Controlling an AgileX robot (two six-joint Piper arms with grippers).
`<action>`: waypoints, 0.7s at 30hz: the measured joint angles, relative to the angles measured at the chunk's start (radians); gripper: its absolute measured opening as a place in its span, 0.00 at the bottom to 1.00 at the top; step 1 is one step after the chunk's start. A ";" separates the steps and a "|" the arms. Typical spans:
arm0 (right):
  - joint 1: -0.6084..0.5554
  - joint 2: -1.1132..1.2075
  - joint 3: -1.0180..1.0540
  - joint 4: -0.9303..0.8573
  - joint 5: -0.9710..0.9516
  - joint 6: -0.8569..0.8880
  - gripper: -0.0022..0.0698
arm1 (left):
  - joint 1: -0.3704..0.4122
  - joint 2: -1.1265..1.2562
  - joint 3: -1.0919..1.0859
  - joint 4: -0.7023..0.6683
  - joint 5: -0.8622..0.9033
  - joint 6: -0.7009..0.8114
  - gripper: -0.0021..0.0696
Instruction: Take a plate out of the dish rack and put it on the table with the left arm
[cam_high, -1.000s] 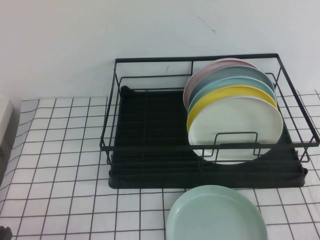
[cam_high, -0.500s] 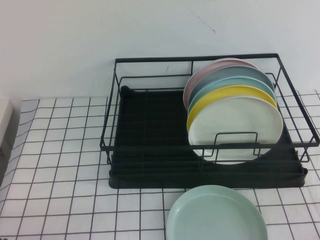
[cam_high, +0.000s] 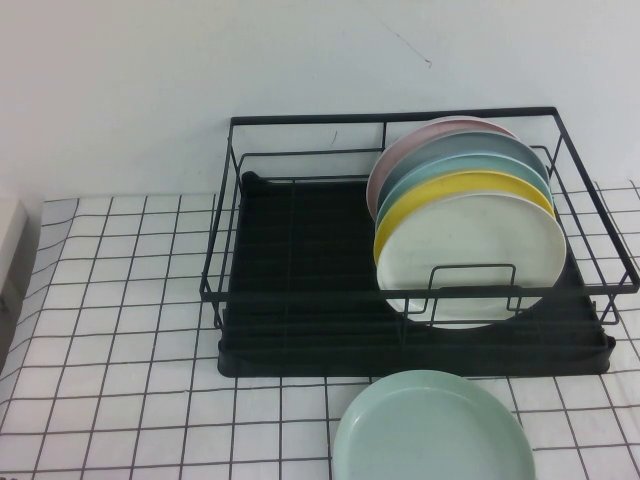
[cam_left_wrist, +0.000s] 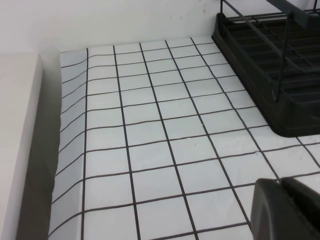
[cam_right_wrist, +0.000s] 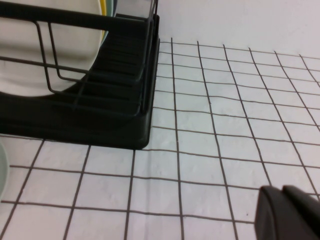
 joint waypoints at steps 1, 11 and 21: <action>0.000 0.000 0.000 0.000 0.000 0.000 0.02 | -0.003 0.000 0.000 0.000 0.000 0.000 0.03; 0.000 0.000 0.000 0.000 0.000 0.000 0.02 | -0.009 0.000 0.000 0.008 0.000 -0.016 0.03; 0.000 0.000 0.000 0.000 0.000 0.000 0.02 | -0.009 0.000 0.000 0.012 0.000 -0.046 0.03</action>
